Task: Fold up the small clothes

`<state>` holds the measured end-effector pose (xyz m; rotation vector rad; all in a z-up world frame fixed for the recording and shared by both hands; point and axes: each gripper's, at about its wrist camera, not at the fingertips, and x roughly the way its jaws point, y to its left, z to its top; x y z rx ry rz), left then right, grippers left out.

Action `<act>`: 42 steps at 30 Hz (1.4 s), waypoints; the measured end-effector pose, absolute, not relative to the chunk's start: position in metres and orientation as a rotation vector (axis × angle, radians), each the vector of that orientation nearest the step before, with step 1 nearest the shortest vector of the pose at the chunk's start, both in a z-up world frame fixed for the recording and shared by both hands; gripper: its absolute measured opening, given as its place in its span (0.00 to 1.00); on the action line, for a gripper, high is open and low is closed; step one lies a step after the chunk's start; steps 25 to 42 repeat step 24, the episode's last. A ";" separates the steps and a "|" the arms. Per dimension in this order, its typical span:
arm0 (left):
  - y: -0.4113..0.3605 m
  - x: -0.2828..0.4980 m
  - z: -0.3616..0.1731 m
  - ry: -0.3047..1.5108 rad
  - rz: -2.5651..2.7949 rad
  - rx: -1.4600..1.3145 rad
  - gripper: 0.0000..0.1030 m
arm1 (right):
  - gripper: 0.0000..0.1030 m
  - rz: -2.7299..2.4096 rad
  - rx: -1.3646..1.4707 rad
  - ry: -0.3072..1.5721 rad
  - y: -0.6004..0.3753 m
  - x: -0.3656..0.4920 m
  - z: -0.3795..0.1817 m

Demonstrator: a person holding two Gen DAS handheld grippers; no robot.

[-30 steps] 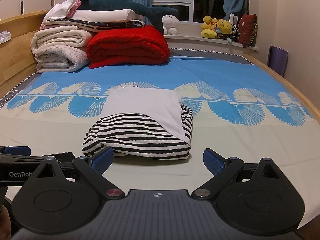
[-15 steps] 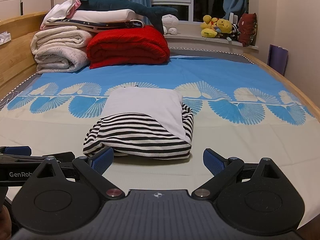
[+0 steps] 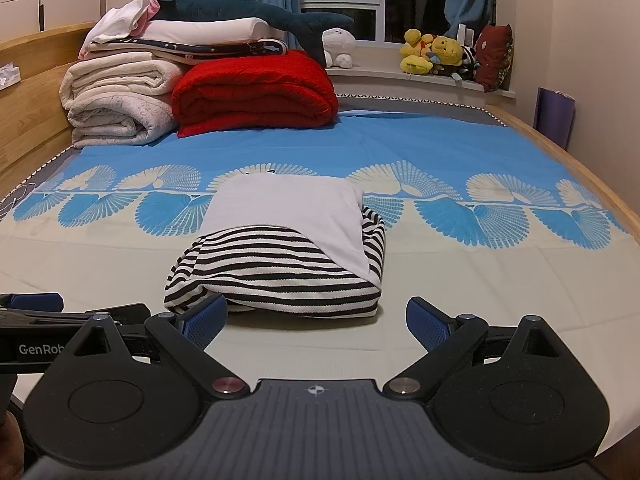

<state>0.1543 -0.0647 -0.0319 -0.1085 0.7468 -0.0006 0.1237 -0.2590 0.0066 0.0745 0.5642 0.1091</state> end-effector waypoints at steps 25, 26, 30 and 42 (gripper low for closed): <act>-0.065 0.154 -0.032 0.742 -0.003 -0.106 1.00 | 0.93 0.106 0.076 0.567 -0.258 0.124 0.006; -0.065 0.154 -0.032 0.742 -0.003 -0.106 1.00 | 0.93 0.106 0.076 0.567 -0.258 0.124 0.006; -0.065 0.154 -0.032 0.742 -0.003 -0.106 1.00 | 0.93 0.106 0.076 0.567 -0.258 0.124 0.006; -0.065 0.154 -0.032 0.742 -0.003 -0.106 1.00 | 0.93 0.106 0.076 0.567 -0.258 0.124 0.006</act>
